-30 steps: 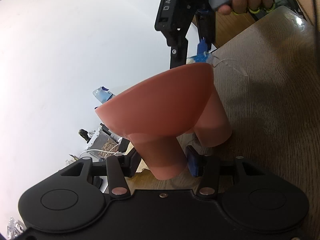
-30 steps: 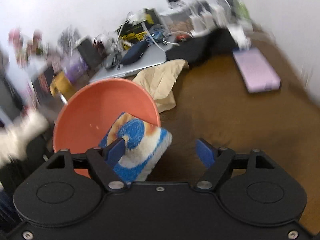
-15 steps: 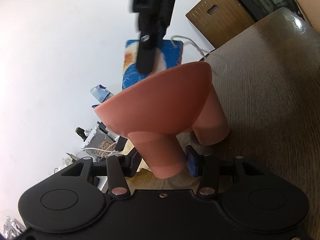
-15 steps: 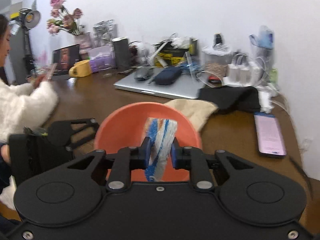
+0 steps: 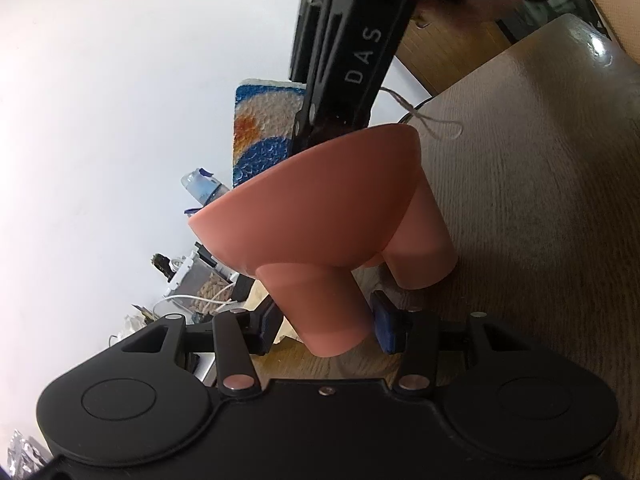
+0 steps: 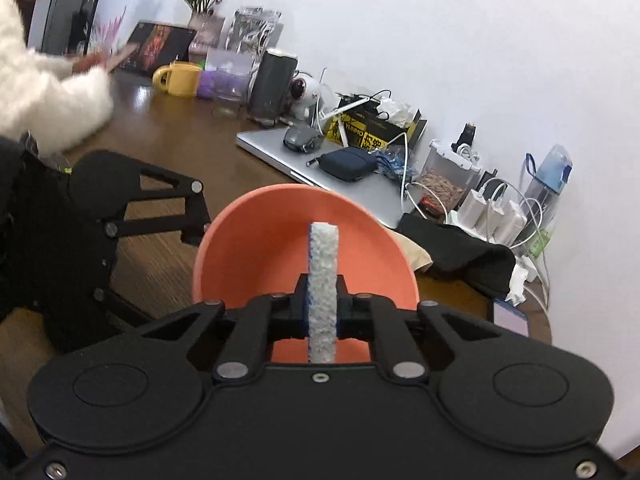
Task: Clean bowl
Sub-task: 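Rub the sponge along the bowl rim with the right gripper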
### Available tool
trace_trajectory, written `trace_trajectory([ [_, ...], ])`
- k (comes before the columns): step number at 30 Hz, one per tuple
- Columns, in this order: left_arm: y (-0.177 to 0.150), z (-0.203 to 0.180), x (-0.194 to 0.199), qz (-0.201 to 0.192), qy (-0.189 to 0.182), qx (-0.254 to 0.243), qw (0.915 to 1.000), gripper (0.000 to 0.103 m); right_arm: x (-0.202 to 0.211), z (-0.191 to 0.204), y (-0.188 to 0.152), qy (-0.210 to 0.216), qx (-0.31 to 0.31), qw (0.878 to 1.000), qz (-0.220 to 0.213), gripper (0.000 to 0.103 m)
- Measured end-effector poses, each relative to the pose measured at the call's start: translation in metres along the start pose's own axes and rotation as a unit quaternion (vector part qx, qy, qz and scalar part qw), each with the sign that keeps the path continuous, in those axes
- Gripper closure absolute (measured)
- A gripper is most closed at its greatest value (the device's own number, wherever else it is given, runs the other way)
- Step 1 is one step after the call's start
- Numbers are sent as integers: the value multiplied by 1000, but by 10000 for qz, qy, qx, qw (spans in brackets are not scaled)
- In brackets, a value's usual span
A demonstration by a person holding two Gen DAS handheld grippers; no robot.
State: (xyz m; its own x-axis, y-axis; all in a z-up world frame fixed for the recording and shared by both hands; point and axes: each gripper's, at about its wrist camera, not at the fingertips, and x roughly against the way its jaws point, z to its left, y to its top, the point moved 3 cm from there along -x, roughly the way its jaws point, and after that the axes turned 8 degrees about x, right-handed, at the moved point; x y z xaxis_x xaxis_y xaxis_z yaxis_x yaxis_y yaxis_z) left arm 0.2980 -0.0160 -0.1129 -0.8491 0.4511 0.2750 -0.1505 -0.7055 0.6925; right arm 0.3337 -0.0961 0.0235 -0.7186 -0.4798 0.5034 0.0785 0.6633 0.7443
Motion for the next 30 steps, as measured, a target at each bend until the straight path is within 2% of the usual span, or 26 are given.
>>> trace_trajectory([
  [2, 0, 0, 0, 2, 16, -6, 10000, 56, -1, 0, 6, 124, 200, 9997, 111, 92],
  [6, 0, -1, -1, 8, 11, 5, 10000, 55, -6, -8, 7, 411, -34, 9989, 219, 91],
  [13, 0, -3, -1, -33, 26, -39, 10000, 55, -10, -13, 6, 553, -79, 9983, 190, 91],
  [18, 4, -12, 5, -76, 72, -566, 9983, 54, -2, -7, 6, 614, 44, 9980, 127, 91],
  [23, 5, -8, 1, -16, -164, -586, 9981, 53, 0, -5, 3, 642, 78, 9979, 45, 91],
  [26, 9, -1, -8, 250, -393, -371, 9982, 51, 0, 0, 2, 677, 140, 9976, 23, 91],
  [30, 16, 14, -21, 661, -833, 156, 9942, 49, -5, 6, 3, 675, 213, 9975, 0, 90],
])
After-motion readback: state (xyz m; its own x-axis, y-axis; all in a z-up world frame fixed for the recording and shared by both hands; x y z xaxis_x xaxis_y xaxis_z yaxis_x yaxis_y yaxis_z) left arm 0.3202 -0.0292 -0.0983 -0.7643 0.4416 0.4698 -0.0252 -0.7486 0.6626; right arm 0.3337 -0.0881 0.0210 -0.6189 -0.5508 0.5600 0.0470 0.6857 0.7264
